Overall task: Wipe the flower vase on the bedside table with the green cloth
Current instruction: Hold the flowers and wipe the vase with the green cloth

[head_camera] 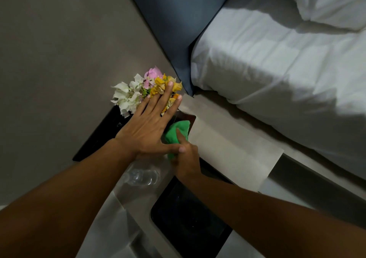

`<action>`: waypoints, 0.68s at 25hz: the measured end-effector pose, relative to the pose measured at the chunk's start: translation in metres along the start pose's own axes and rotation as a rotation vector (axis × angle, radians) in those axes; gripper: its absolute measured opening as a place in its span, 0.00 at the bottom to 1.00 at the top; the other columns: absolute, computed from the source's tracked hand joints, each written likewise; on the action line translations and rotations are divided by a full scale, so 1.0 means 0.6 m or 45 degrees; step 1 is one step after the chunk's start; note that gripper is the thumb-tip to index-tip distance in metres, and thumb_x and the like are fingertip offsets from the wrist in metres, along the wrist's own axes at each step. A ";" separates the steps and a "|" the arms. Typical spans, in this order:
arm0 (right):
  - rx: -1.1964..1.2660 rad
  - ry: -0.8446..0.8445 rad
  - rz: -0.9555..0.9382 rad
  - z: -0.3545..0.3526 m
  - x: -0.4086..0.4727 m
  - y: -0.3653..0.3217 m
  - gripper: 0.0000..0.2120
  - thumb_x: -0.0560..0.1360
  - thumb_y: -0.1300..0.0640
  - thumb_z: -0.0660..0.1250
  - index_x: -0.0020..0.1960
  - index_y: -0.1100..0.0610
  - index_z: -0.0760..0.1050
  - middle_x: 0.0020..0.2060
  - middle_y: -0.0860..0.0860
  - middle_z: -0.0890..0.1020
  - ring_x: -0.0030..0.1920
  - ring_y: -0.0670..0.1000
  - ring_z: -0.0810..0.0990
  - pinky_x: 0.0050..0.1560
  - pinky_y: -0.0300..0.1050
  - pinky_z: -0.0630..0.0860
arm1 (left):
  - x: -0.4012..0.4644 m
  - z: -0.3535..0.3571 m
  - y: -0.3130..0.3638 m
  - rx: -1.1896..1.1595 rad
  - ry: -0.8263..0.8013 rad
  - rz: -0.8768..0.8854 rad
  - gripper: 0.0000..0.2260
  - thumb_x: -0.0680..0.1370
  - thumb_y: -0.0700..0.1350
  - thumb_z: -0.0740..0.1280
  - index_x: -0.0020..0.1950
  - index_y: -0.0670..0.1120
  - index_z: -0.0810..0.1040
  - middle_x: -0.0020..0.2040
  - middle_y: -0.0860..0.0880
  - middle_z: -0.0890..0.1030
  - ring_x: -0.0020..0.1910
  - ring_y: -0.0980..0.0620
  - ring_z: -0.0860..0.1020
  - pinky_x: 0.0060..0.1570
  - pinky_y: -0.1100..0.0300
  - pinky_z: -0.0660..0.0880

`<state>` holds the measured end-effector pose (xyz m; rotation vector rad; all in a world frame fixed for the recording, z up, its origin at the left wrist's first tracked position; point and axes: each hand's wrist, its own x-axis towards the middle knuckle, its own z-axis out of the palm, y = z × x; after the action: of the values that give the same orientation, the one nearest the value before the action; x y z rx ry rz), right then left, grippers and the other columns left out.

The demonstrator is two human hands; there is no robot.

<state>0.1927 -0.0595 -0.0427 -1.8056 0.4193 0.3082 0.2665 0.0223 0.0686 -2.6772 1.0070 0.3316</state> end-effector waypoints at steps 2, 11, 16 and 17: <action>0.049 0.027 -0.074 -0.011 0.001 0.006 0.26 0.77 0.65 0.63 0.74 0.55 0.64 0.59 0.60 0.80 0.58 0.58 0.79 0.57 0.45 0.73 | 0.000 0.000 0.001 -0.017 0.006 -0.028 0.53 0.65 0.78 0.53 0.77 0.48 0.35 0.77 0.43 0.32 0.77 0.43 0.38 0.72 0.45 0.38; 0.108 0.184 -0.051 -0.014 0.077 -0.025 0.32 0.76 0.65 0.62 0.77 0.52 0.58 0.70 0.60 0.71 0.68 0.60 0.72 0.67 0.55 0.71 | 0.000 0.005 -0.001 -0.049 0.039 -0.012 0.51 0.67 0.77 0.50 0.77 0.48 0.35 0.78 0.43 0.32 0.77 0.44 0.37 0.70 0.48 0.37; 0.259 -0.006 -0.134 0.015 0.006 0.043 0.27 0.79 0.67 0.60 0.76 0.55 0.61 0.73 0.60 0.68 0.72 0.54 0.67 0.72 0.54 0.66 | 0.000 0.011 -0.004 -0.066 0.050 -0.002 0.51 0.66 0.77 0.50 0.77 0.48 0.35 0.78 0.42 0.34 0.77 0.43 0.38 0.71 0.47 0.39; 0.242 -0.023 -0.114 0.000 0.007 0.040 0.28 0.78 0.69 0.61 0.75 0.54 0.62 0.71 0.60 0.71 0.70 0.53 0.70 0.71 0.51 0.68 | 0.000 0.011 -0.005 -0.090 0.052 0.002 0.51 0.66 0.77 0.49 0.77 0.48 0.35 0.78 0.43 0.33 0.77 0.43 0.38 0.72 0.45 0.40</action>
<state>0.1862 -0.0658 -0.0653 -1.6295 0.3423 0.2147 0.2679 0.0264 0.0628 -2.7572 1.0280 0.3204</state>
